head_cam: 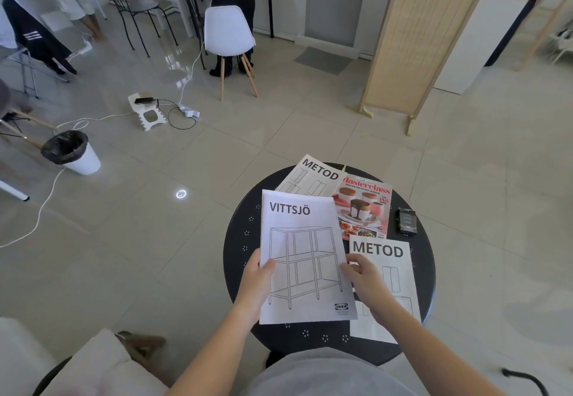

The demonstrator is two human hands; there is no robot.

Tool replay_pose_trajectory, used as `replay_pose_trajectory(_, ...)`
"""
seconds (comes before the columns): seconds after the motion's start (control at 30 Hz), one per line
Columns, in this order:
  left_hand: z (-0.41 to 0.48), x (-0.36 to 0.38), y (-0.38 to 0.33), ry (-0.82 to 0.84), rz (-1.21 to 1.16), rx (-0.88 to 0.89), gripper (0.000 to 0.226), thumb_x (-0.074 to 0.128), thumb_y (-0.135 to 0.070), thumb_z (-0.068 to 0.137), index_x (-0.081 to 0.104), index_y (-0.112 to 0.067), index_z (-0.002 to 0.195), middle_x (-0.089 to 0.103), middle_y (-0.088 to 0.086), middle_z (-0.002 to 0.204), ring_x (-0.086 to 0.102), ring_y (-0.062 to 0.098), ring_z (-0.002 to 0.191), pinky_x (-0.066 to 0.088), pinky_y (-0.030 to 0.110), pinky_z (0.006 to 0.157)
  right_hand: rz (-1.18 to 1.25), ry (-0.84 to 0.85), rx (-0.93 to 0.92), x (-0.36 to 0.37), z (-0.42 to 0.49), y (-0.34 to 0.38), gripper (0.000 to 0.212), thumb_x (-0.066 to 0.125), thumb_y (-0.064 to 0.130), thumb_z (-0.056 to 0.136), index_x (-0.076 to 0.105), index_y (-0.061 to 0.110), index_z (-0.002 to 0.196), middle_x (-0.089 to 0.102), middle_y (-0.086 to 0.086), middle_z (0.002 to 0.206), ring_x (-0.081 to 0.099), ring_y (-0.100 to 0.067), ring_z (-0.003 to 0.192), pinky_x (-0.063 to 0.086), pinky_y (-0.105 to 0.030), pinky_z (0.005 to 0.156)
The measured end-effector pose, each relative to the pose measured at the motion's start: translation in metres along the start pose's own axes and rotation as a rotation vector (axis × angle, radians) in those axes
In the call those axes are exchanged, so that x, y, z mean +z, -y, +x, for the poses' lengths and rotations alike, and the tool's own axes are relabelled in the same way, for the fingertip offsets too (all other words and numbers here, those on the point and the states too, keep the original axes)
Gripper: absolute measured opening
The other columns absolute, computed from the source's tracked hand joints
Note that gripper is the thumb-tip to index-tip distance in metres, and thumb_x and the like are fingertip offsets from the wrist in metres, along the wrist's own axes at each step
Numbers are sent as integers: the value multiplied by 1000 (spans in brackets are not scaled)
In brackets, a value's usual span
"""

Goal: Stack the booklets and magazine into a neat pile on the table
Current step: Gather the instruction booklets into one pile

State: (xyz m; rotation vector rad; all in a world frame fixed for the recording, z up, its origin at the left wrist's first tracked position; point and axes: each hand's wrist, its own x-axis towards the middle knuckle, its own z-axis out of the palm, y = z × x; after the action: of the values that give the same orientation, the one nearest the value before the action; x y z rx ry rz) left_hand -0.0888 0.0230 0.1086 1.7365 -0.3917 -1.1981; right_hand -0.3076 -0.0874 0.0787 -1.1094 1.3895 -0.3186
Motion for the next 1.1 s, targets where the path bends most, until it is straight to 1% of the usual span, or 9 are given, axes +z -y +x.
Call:
replay_pose_trajectory(0.1, 4, 0, 1, -12, 4, -4, 35, 49, -11, 107, 70, -33, 124, 78, -9, 121, 73, 13, 114, 57, 30, 84, -27, -34, 34, -13, 6, -8, 15, 54, 19, 108, 65, 20, 119, 78, -12, 106, 77, -34, 94, 68, -39, 71)
replay_pose_trajectory(0.2, 7, 2, 2, -33, 29, 4, 35, 49, -11, 107, 69, -37, 119, 77, -10, 120, 72, 11, 113, 56, 29, 81, -125, -119, 64, -31, 19, -25, 19, 59, 19, 106, 64, 17, 124, 71, -8, 111, 72, -27, 94, 66, -39, 75)
replay_pose_trajectory(0.37, 13, 7, 4, -54, 44, -6, 36, 49, -10, 107, 69, -40, 113, 77, -11, 117, 71, 11, 111, 56, 30, 83, -313, -282, 107, -64, 40, -59, 36, 65, 20, 102, 59, 9, 136, 64, -14, 129, 63, -20, 86, 49, -29, 62)
replay_pose_trajectory(0.43, 15, 10, 5, -61, 51, -11, 37, 49, -10, 108, 68, -42, 110, 76, -13, 117, 71, 9, 110, 55, 29, 82, -367, -322, 148, -76, 46, -73, 43, 68, 21, 100, 57, 8, 139, 58, -18, 139, 61, -25, 91, 44, -30, 59)
replay_pose_trajectory(0.5, 19, 13, 6, -64, 59, -17, 36, 50, -11, 107, 69, -42, 112, 77, -12, 117, 72, 11, 112, 57, 32, 86, -420, -358, 205, -87, 53, -86, 50, 71, 25, 97, 55, 9, 142, 52, -19, 145, 61, -31, 97, 48, -35, 68)
replay_pose_trajectory(0.57, 22, 15, 8, -70, 68, -27, 35, 51, -12, 107, 70, -41, 113, 78, -11, 118, 72, 14, 114, 58, 37, 91, -450, -369, 263, -95, 59, -100, 58, 72, 30, 93, 52, 10, 144, 49, -18, 145, 62, -39, 109, 55, -44, 87)
replay_pose_trajectory(0.63, 23, 18, 9, -75, 73, -35, 35, 50, -12, 107, 69, -41, 114, 77, -10, 120, 72, 14, 114, 58, 36, 89, -465, -364, 311, -101, 64, -112, 64, 72, 32, 91, 48, 10, 146, 47, -17, 145, 58, -45, 122, 53, -51, 99)
replay_pose_trajectory(0.83, 27, 29, 8, -92, 87, -55, 36, 49, -10, 109, 67, -42, 109, 76, -10, 118, 71, 10, 111, 55, 29, 79, -444, -344, 392, -111, 70, -127, 77, 77, 35, 85, 43, 9, 149, 45, -18, 145, 56, -47, 124, 53, -53, 102)
replay_pose_trajectory(1.1, 33, 38, 13, -103, 114, -84, 36, 49, -11, 108, 67, -42, 112, 76, -9, 120, 71, 12, 113, 56, 34, 85, -447, -383, 467, -118, 74, -134, 92, 85, 31, 84, 32, 8, 155, 40, -22, 149, 45, -47, 136, 44, -50, 106)
